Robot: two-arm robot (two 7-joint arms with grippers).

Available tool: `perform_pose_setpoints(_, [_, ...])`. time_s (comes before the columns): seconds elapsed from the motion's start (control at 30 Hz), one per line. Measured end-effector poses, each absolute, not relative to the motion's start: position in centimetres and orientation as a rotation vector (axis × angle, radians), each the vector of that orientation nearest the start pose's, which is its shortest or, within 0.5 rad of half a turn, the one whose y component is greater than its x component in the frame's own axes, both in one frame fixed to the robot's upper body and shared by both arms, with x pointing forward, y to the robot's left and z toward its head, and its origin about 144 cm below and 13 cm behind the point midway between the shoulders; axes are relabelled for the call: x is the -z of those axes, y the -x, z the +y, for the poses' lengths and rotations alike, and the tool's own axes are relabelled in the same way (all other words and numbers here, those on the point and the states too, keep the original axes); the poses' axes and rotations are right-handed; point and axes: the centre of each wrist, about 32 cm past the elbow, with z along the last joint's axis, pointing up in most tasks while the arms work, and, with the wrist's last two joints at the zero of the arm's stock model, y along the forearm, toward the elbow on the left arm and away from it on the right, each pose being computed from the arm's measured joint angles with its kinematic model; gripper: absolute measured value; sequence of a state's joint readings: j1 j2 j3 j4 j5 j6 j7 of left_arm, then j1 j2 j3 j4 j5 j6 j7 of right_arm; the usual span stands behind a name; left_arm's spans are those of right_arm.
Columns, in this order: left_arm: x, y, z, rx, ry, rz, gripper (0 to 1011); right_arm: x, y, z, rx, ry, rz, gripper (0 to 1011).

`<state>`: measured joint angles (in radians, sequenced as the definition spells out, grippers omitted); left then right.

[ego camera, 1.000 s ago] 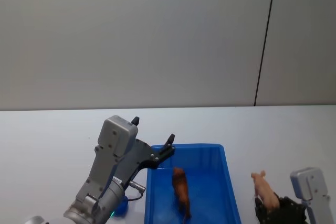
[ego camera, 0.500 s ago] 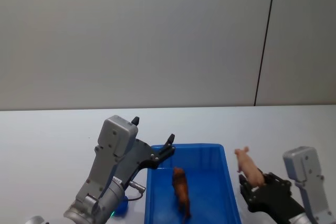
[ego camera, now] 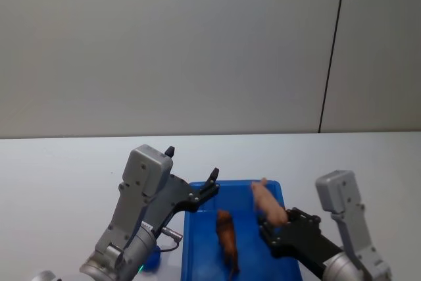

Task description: Pick up the two dolls from the table and place them into the box.

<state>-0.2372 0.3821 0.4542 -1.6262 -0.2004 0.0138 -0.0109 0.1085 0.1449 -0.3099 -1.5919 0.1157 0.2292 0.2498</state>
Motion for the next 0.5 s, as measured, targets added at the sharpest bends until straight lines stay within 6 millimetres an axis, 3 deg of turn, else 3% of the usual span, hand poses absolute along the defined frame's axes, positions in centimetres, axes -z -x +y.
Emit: perform_pose_setpoints(0.5, [-120.4,-49.2,19.8,-1.124,-0.061,-0.268,1001,-117.1,-48.4,-15.9,1.003,0.159,0.087,850])
